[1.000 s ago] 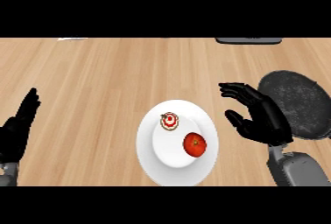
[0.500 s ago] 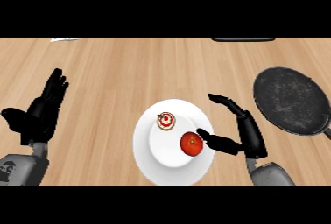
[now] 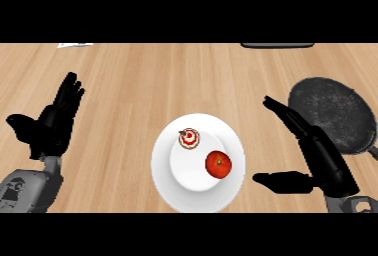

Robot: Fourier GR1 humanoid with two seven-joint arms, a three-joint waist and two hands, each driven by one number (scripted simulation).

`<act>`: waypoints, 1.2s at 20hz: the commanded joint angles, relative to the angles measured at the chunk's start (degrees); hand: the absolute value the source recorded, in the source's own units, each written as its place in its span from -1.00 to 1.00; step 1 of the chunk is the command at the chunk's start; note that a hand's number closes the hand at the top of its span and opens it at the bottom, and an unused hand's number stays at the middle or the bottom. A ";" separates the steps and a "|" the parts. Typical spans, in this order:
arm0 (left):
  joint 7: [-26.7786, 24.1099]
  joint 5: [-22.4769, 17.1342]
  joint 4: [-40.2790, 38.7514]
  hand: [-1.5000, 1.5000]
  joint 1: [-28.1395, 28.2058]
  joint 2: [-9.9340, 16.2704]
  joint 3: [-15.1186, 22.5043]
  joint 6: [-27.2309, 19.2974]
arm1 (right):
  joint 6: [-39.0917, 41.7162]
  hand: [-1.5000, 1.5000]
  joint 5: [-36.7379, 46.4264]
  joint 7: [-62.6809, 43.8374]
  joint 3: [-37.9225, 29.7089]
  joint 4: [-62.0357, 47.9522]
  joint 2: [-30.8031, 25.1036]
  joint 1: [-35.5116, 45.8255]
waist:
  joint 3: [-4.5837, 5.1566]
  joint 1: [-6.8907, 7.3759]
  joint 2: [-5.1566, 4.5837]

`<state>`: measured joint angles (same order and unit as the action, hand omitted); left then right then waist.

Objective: Pick the cupcake from the plate and place it in the pan

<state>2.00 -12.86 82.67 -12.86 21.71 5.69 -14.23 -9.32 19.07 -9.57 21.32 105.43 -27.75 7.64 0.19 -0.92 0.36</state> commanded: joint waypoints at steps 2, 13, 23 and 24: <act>0.86 -0.94 0.28 0.00 -0.70 1.19 -1.41 1.89 | 12.72 -1.00 -1.25 -19.20 -1.46 9.96 -6.83 7.11 | -0.01 0.65 -0.01; 0.35 4.56 0.02 0.00 -1.79 -4.39 0.16 -0.35 | 24.25 -1.00 -0.68 -38.98 -1.19 5.39 6.80 29.81 | -0.16 1.09 -0.32; 1.23 2.33 0.31 0.00 -0.08 -2.22 -5.34 5.66 | 23.68 -1.00 7.26 -36.72 6.35 -2.35 19.90 28.23 | -0.18 1.09 -0.32; -1.25 4.26 0.36 0.00 1.60 -4.32 -3.66 3.79 | 22.83 -1.00 7.52 -34.34 4.80 -7.06 19.79 28.59 | -0.18 1.22 -0.38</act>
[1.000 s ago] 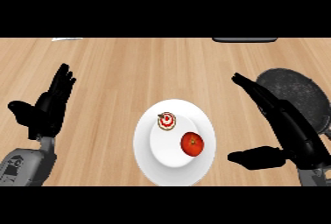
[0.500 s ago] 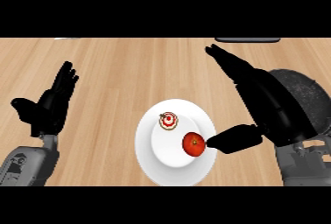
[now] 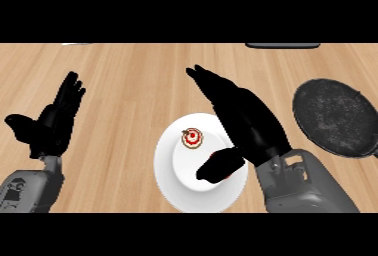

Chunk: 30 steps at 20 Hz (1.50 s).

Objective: Pick the cupcake from the plate and place it in the pan

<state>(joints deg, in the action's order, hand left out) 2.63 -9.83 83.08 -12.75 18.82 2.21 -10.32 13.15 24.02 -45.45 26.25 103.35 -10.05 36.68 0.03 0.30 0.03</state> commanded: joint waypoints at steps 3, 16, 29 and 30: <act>2.09 1.72 0.10 0.00 -1.57 -0.47 -0.35 1.42 | 1.30 -1.00 4.64 -3.34 1.43 -4.40 5.87 -0.72 | -0.02 -0.21 -0.01; 2.10 4.98 1.83 0.00 0.00 -4.61 -1.86 0.66 | 7.22 -1.00 8.48 0.94 -5.57 -8.91 6.26 -4.85 | -0.03 -0.21 0.00; 2.18 5.47 0.94 0.00 -0.57 -5.05 -4.71 3.98 | 4.57 -1.00 10.58 4.29 -0.32 -22.57 10.02 0.15 | -0.03 0.04 -0.05; 0.59 5.98 -1.90 0.00 -2.03 -4.79 -5.28 4.25 | 5.32 -1.00 11.78 5.74 -2.27 -24.97 10.03 0.26 | -0.02 -0.06 -0.09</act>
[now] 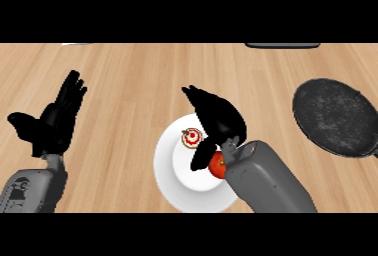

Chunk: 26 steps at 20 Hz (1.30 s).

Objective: Pick the cupcake from the plate and place it in the pan

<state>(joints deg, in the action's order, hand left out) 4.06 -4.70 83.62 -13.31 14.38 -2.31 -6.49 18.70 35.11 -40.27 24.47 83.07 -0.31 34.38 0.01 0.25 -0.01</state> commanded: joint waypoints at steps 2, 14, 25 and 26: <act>1.67 1.06 2.82 0.00 0.72 -0.62 0.08 -0.06 | 0.87 -1.00 4.02 0.44 1.73 -2.67 0.29 -1.83 | 0.00 -0.04 0.06; -0.06 0.95 -1.66 0.00 -1.66 -0.71 -2.50 2.81 | 2.70 -1.00 3.63 -0.14 1.49 -13.96 0.31 4.59 | 0.00 0.06 -0.02; 0.91 3.27 -0.60 0.00 -1.92 -2.84 -1.88 1.72 | -1.67 -1.00 4.53 1.10 8.24 -20.31 0.31 2.15 | 0.00 -0.13 -0.01; -1.45 2.03 0.56 0.00 2.36 -1.89 -2.84 3.82 | -2.17 -1.00 -0.50 -1.21 9.04 -22.24 0.31 6.23 | 0.00 0.38 -0.04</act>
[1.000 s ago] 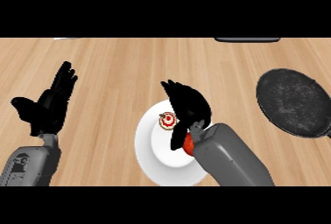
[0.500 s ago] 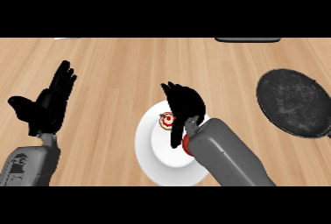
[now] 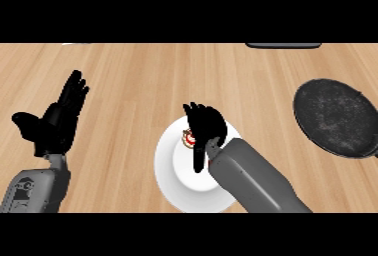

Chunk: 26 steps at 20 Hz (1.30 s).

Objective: Pick the cupcake from the plate and place it in the pan

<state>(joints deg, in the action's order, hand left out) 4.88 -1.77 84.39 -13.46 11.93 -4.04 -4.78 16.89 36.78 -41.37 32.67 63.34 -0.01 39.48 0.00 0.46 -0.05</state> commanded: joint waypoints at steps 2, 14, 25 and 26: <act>-0.01 0.93 0.92 0.00 0.48 -0.37 0.06 0.35 | -0.91 -1.00 0.55 2.15 1.96 -3.04 0.01 -2.19 | 0.00 -0.03 0.02; 1.23 -0.97 3.48 0.00 1.89 0.90 -2.04 3.47 | -1.96 1.00 1.30 15.54 0.89 -12.30 0.00 3.41 | 0.00 0.11 0.02; -0.48 1.09 -1.32 0.00 -1.38 -0.99 -1.60 1.21 | -17.47 1.00 -4.13 -13.99 -6.21 -16.19 0.01 6.07 | 0.08 0.98 -0.47; -0.44 1.43 -1.14 0.00 -1.80 -1.13 -0.60 1.78 | -22.13 1.00 -3.94 -15.76 -4.12 -16.46 0.01 5.18 | 0.03 1.74 -0.50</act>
<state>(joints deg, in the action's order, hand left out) 4.91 -0.71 84.19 -14.28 10.93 -5.10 -3.24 3.38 33.64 -46.56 30.32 49.33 -0.02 44.02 0.02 1.41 -0.30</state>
